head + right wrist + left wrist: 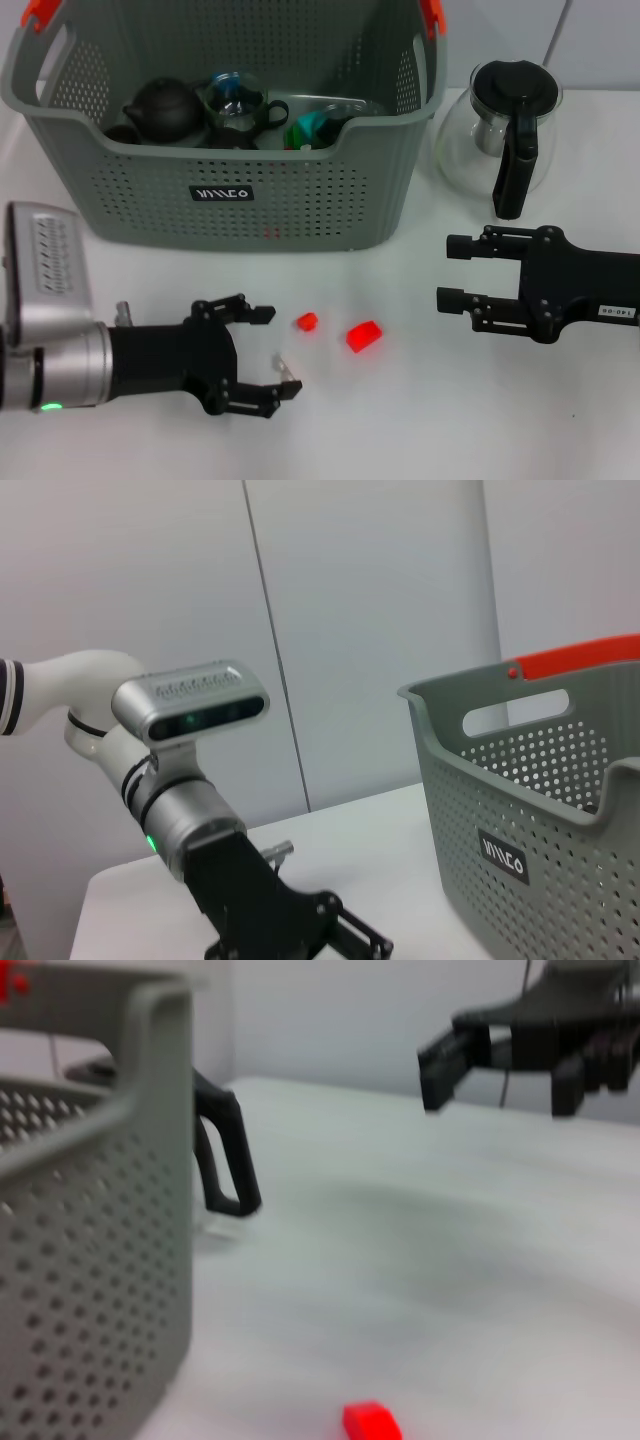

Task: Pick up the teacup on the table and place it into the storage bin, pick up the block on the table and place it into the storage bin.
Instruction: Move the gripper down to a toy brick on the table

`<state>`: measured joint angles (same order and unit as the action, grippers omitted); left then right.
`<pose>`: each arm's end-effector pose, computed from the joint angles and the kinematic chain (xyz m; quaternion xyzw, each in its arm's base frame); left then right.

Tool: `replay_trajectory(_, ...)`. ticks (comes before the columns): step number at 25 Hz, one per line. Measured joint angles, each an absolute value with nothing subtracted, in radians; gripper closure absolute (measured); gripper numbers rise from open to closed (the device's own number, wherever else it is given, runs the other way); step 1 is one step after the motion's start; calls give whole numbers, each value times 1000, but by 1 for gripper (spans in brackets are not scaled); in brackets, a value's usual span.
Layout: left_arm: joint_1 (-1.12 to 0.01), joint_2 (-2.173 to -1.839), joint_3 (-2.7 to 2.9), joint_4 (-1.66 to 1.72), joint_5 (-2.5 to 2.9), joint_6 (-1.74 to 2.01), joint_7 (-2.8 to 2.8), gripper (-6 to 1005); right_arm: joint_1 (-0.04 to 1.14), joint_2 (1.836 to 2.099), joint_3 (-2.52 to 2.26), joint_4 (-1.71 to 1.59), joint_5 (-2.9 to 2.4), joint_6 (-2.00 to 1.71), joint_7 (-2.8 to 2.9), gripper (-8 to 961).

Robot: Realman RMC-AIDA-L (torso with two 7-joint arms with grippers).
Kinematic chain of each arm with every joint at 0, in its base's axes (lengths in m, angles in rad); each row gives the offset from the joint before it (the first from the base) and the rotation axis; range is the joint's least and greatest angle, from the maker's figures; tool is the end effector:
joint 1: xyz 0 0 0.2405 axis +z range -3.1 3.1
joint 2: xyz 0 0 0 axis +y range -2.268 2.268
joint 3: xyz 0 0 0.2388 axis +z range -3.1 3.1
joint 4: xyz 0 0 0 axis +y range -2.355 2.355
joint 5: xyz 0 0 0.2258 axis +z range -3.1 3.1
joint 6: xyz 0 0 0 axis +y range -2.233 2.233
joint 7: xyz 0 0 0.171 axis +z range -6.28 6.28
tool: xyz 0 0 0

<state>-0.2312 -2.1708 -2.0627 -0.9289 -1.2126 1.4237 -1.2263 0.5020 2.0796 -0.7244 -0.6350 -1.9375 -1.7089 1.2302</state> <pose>-0.2663 0.2894 -0.0567 -0.9713 -0.1200 -0.1513 0.1391 0.2334 0.3169 -0.0177 -0.9454 0.1350 0.2857 0.0794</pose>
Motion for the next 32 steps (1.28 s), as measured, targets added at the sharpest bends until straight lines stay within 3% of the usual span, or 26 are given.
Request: replay_trajectory(32,-272,-2177,-1938,-822,-1266,1166,-1174,82,485,2081,-724,-633,-1942,-1709,1224,266)
